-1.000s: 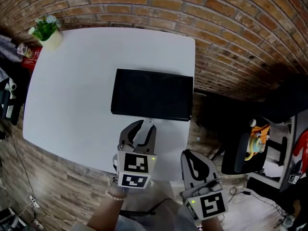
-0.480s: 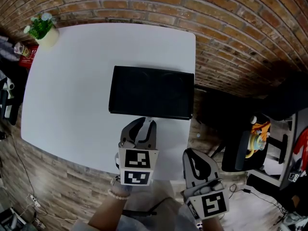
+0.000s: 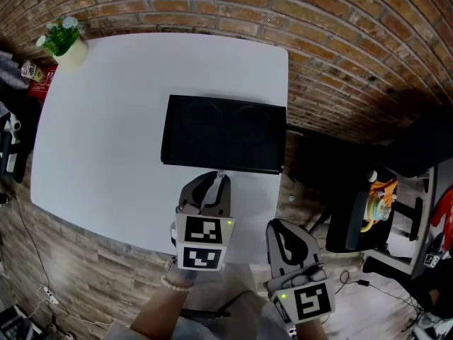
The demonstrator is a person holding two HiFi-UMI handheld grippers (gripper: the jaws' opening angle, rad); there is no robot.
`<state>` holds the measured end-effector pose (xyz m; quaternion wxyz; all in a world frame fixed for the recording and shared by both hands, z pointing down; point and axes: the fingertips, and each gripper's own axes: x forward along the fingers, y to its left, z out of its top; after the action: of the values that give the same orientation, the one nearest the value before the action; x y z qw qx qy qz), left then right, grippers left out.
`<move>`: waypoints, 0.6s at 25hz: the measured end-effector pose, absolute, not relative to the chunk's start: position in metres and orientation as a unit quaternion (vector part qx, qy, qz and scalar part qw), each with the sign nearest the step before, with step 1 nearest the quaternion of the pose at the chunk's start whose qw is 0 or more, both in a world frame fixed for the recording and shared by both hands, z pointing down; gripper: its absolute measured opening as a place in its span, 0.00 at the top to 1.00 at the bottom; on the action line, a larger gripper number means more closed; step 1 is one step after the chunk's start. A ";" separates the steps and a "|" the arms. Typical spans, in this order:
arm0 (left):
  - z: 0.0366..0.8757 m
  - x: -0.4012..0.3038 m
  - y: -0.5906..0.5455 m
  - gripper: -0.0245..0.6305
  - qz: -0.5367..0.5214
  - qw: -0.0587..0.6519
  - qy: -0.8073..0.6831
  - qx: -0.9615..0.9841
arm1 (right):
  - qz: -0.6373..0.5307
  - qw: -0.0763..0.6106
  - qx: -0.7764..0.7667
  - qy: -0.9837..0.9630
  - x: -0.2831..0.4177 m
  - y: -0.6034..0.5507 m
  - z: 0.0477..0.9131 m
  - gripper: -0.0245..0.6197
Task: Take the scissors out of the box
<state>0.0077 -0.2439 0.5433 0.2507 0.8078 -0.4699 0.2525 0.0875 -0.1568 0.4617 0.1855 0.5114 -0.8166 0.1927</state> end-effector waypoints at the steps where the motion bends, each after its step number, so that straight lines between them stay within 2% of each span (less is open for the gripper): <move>1: 0.543 0.008 -0.244 0.83 0.254 0.249 -0.469 0.808 | 0.193 0.186 0.512 -0.816 0.088 -0.157 0.462 0.89; 15: 0.544 0.007 -0.230 0.84 0.267 0.231 -0.465 0.812 | 0.190 0.184 0.509 -0.819 0.085 -0.147 0.460 0.89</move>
<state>0.0065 -0.2302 0.5437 0.2314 0.8120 -0.4646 0.2668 0.0849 -0.1473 0.4599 0.1840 0.5088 -0.8193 0.1896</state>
